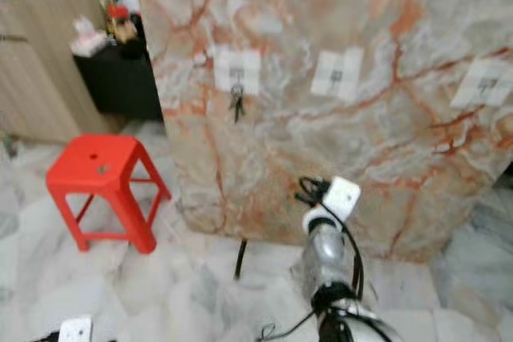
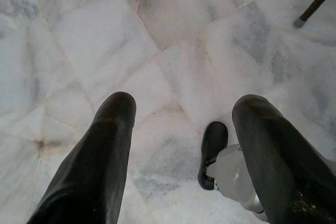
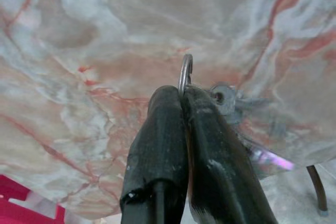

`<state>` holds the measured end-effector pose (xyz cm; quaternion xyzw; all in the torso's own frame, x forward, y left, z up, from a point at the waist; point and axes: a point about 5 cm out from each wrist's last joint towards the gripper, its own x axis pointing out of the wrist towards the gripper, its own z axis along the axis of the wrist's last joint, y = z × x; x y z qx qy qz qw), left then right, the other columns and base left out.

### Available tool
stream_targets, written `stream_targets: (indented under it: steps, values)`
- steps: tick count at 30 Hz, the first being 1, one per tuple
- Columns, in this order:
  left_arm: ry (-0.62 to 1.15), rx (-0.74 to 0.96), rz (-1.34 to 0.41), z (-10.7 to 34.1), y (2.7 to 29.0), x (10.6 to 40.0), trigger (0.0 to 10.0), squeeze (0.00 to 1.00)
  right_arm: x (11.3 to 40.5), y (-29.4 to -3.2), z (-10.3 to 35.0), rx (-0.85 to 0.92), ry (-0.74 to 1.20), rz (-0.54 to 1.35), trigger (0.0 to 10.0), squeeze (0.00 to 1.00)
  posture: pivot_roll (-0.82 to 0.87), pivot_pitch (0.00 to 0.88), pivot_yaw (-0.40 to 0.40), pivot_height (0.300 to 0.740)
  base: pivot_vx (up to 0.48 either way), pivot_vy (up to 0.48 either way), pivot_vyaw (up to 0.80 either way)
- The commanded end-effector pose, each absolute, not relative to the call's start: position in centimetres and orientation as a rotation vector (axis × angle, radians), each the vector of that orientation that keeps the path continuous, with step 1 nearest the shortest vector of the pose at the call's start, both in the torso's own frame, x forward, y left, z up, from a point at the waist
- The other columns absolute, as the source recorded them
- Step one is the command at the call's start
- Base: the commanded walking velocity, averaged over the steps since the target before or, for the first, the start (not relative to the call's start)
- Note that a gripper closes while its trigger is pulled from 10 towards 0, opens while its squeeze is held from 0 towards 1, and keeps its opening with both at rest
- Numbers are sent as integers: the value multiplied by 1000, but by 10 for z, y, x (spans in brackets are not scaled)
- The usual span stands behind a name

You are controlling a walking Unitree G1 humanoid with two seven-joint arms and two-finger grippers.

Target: Hang keys on a hook

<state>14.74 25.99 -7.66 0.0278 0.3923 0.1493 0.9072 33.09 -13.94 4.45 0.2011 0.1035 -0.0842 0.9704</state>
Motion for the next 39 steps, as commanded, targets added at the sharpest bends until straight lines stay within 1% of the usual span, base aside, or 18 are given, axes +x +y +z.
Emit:
stream_targets:
  steps: [1,4,9,16,17,20,24,26,28,33,34,37,39]
  values:
    - [804,88,305,-73,269,148,10000,0,336,-129,51,423,188,-150,10000,0,217,0,-13,740,0,0,0]
    - [799,96,296,-72,271,149,10000,0,334,-130,49,429,189,-162,10000,0,213,0,5,740,0,0,0]
    - [797,103,284,-72,270,150,10000,0,332,-133,48,433,190,-174,10000,0,210,0,10,740,0,0,0]
    - [790,104,281,-71,268,152,10000,0,333,-133,47,425,201,-166,10000,0,226,0,-13,740,0,0,0]
    - [788,103,279,-71,267,153,10000,0,333,-131,48,422,200,-153,10000,0,218,0,-30,740,0,0,0]
    - [789,102,277,-71,266,154,10000,0,334,-130,49,417,194,-142,10000,0,211,0,-35,740,0,0,0]
    - [799,91,270,-74,260,154,10000,0,337,-136,54,397,167,-148,10000,0,170,0,-38,740,0,0,0]
    - [802,86,267,-75,257,154,10000,0,338,-140,57,365,147,-160,10000,0,156,0,-41,740,0,0,0]
    - [808,77,262,-77,252,154,10000,0,339,-149,63,276,104,-180,10000,0,146,0,-50,740,0,0,0]
    - [817,65,259,-79,245,153,10000,0,341,-161,71,211,47,-224,10000,0,150,0,-66,740,0,0,0]
    - [823,54,270,-81,244,150,10000,0,343,-165,76,163,26,-248,10000,0,158,0,-75,740,0,0,0]
    - [831,44,286,-82,244,148,10000,0,345,-165,81,124,-1,-252,10000,0,166,0,-81,740,0,0,0]
    - [837,41,294,-82,245,146,10000,0,346,-166,86,40,-26,-260,10000,0,166,0,-83,740,0,0,0]
